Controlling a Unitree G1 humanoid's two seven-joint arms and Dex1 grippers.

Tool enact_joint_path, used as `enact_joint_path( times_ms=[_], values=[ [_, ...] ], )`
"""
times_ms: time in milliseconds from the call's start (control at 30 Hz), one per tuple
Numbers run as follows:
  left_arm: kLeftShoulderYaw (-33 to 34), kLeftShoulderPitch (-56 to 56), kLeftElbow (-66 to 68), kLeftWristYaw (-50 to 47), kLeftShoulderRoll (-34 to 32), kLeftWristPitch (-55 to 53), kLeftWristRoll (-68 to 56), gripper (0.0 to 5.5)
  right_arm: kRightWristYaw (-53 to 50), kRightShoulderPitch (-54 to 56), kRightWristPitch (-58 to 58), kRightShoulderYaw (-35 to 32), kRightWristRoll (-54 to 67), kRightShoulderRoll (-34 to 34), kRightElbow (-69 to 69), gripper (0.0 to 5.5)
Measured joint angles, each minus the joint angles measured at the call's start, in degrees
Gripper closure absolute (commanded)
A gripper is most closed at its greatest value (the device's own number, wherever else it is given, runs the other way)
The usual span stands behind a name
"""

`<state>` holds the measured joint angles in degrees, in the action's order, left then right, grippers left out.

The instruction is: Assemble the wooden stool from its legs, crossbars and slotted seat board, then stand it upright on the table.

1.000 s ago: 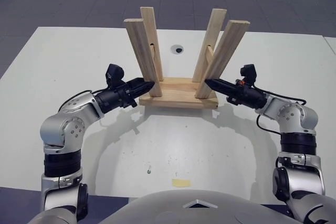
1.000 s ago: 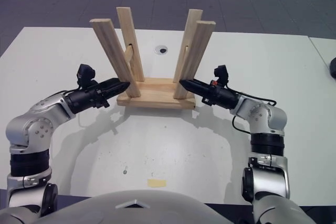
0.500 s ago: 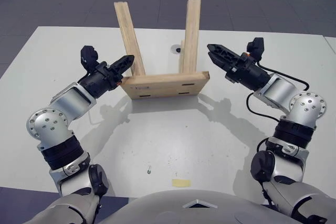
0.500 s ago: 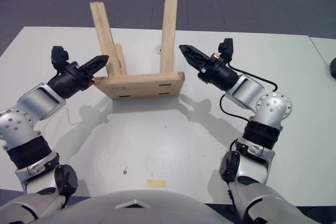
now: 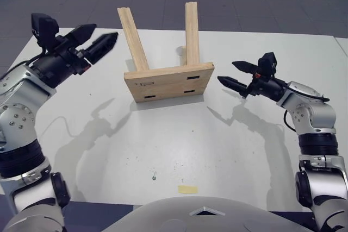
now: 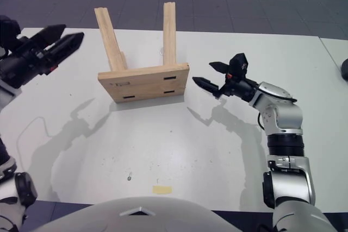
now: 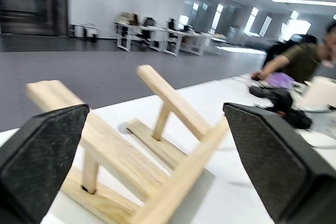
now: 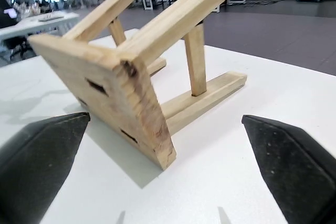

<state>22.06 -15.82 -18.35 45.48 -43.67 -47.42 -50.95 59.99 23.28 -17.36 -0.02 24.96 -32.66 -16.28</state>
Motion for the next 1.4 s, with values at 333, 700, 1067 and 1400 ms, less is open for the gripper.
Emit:
enact_joint_path(
  times_ms=[333,700,1067,1400],
  values=[
    [-23.8,-4.6,19.0,9.1,-1.3,18.8,26.4,0.13,6.5,17.1,23.3,9.1,-14.4,10.4,-30.0,0.1],
    [-26.2,-0.5,10.7,16.3,0.2,12.7,21.6,0.13,15.7,6.3,7.9,7.1,-8.9,6.3,-13.3,0.1],
    [-20.6,8.3,3.9,15.3,-0.8,7.4,15.7,0.13,9.0,-7.7,-12.3,1.3,1.4,1.3,11.7,0.1],
    [-21.7,7.6,6.8,13.9,0.4,8.3,17.6,1.41,9.7,-6.6,-16.1,2.9,2.4,0.5,11.5,1.52]
  ],
)
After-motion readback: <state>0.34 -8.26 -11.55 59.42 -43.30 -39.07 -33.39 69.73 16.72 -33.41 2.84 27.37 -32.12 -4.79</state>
